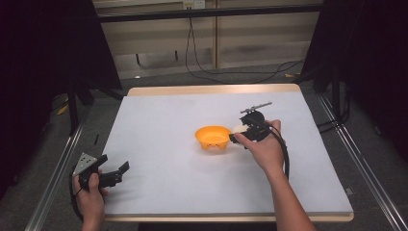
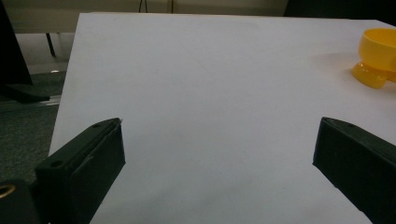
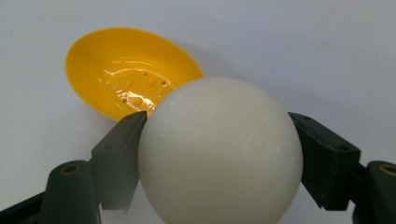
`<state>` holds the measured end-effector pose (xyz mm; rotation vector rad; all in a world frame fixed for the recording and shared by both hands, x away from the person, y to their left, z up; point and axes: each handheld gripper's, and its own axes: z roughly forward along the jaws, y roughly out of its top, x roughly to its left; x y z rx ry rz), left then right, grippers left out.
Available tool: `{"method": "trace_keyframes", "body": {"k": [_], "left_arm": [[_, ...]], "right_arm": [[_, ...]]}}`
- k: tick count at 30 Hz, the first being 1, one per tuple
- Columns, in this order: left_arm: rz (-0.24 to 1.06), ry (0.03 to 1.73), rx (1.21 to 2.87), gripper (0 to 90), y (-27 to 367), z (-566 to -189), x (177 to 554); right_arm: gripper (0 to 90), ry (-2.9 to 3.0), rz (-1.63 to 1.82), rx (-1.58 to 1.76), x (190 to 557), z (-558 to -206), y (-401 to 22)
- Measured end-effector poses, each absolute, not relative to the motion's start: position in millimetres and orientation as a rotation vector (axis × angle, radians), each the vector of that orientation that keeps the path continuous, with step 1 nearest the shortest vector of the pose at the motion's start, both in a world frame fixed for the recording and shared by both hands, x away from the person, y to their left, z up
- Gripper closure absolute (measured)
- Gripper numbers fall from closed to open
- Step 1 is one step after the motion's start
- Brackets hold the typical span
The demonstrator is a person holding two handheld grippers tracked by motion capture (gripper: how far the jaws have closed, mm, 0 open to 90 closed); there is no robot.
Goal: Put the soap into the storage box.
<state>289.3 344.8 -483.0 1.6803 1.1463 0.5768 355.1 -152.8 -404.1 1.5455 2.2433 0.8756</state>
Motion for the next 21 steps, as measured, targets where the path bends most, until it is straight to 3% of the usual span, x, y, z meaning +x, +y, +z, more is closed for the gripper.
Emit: {"method": "trace_keyframes", "body": {"k": [21], "left_arm": [[0.571, 1.149, 1.670, 2.0, 345, -483, 289]], "right_arm": [[23.7, 2.271, 0.889, 1.529, 368, -404, -127]]}}
